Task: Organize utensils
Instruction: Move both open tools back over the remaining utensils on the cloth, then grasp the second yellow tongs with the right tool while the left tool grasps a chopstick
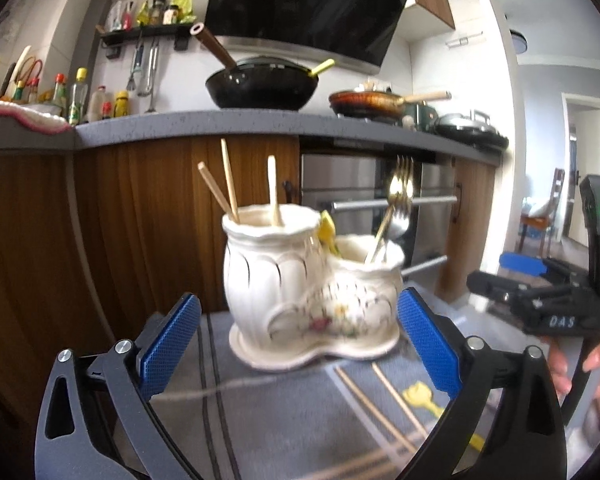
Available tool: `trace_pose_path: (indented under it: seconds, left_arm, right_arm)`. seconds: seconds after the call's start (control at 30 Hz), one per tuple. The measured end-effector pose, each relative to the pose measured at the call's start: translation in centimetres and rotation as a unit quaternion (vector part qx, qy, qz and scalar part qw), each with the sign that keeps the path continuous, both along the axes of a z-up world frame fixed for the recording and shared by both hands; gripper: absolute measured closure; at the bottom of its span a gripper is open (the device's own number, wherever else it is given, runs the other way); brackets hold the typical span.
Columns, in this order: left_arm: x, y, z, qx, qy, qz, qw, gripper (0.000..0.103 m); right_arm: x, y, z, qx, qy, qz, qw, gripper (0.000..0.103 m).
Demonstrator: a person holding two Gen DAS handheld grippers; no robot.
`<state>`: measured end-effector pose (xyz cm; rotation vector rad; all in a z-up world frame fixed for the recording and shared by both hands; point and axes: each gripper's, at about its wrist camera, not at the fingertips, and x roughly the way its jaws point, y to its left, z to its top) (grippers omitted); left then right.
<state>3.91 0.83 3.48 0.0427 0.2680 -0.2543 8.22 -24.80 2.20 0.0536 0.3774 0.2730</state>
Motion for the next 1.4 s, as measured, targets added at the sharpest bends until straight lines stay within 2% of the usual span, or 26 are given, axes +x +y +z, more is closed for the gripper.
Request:
trace_pose_path:
  seconds: [0.2,0.4,0.67,0.9,1.13,1.23,1.4]
  left_arm:
    - [-0.9,-0.8,-1.5,0.023,0.044,0.003,0.9988,0.005]
    - [-1.3,-0.9,-3.0,0.024,0.086,0.016,0.9958,0.005]
    - [-1.6,-0.7,-4.0,0.032,0.113,0.033,0.9926,0.005]
    - [-1.8,-0.5,-4.4,0.038,0.118,0.038,0.9915,0.005]
    - [-1.8,-0.4,-4.4,0.038,0.121,0.037,0.9912,0.005]
    - [-1.8,-0.5,-4.6,0.040,0.122,0.034,0.9912,0.005]
    - [-1.7,-0.9,-4.7,0.046,0.125,0.032,0.9906,0.005]
  right_arm:
    - [-1.1,-0.3,-1.4,-0.011,0.033,-0.003,0.999,0.006]
    - [-2.1,0.3,-2.7,-0.025,0.070,0.013,0.997,0.006]
    - [-3.0,3.3,-4.5,-0.088,0.139,0.061,0.985,0.009]
    - [-4.0,5.7,-5.2,-0.129,0.161,0.094,0.974,0.032]
    - [-3.2,6.7,-6.2,-0.138,0.198,0.098,0.966,0.066]
    - [-2.4,6.7,-6.4,-0.130,0.209,0.100,0.964,0.074]
    - [-1.6,7.1,-6.5,-0.125,0.215,0.105,0.963,0.081]
